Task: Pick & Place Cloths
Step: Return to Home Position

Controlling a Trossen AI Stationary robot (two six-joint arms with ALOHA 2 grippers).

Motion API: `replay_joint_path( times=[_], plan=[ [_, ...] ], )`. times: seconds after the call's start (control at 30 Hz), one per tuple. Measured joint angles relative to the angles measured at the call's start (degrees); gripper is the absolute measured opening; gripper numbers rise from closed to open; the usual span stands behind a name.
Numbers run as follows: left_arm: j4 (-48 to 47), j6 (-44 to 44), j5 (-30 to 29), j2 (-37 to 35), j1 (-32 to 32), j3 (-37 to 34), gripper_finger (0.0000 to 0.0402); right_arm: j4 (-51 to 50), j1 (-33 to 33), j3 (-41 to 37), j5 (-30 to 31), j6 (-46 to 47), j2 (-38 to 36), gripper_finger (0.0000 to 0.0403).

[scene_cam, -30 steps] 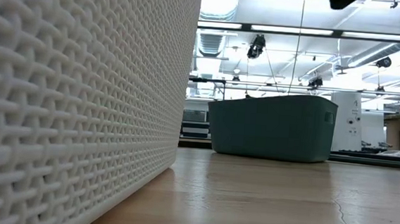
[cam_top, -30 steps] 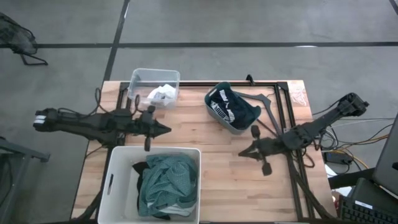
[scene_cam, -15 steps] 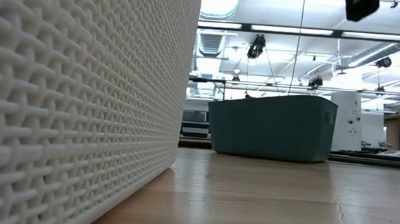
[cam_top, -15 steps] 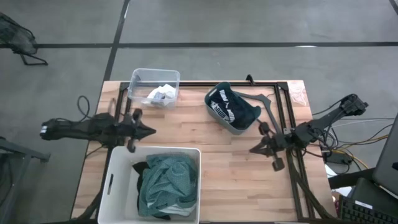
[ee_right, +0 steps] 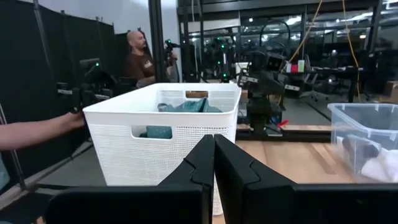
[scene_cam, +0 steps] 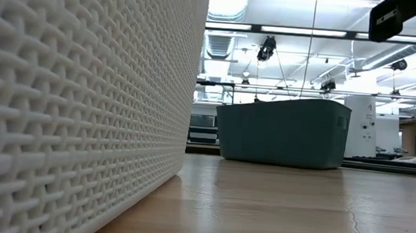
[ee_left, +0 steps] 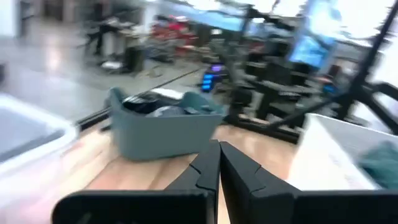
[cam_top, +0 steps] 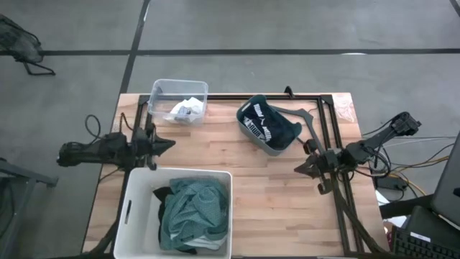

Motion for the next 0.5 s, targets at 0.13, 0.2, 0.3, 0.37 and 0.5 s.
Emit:
replay_joint_path(
  times=[0.13,0.2,0.3,0.37,0.5],
  plan=[
    [-5.26,-9.85,-6.19,1.13,-0.03,-1.38,0.0014,-0.37,-0.02,-1.05,0.0,-0.18,-2.24,0.0008],
    [-2.5,-13.66,-6.24,1.18,-0.06,-1.13,0.0014,-0.35,-0.02,-1.16,-0.02,-0.17,-2.82,0.0008],
    [-2.06,-17.02,-6.43,1.63,-0.04,-2.53,0.0014,-0.68,-0.02,-1.24,-0.01,-0.21,-3.18,0.0008],
    [0.67,-15.87,-6.86,1.71,-0.04,-2.84,0.0014,-0.76,-0.04,-1.24,-0.02,-0.23,-3.11,0.0008],
    [-6.17,2.87,-7.43,1.87,0.0,-4.01,0.0012,-0.71,-0.04,-1.24,-0.02,-0.13,-3.12,0.0008]
  ],
)
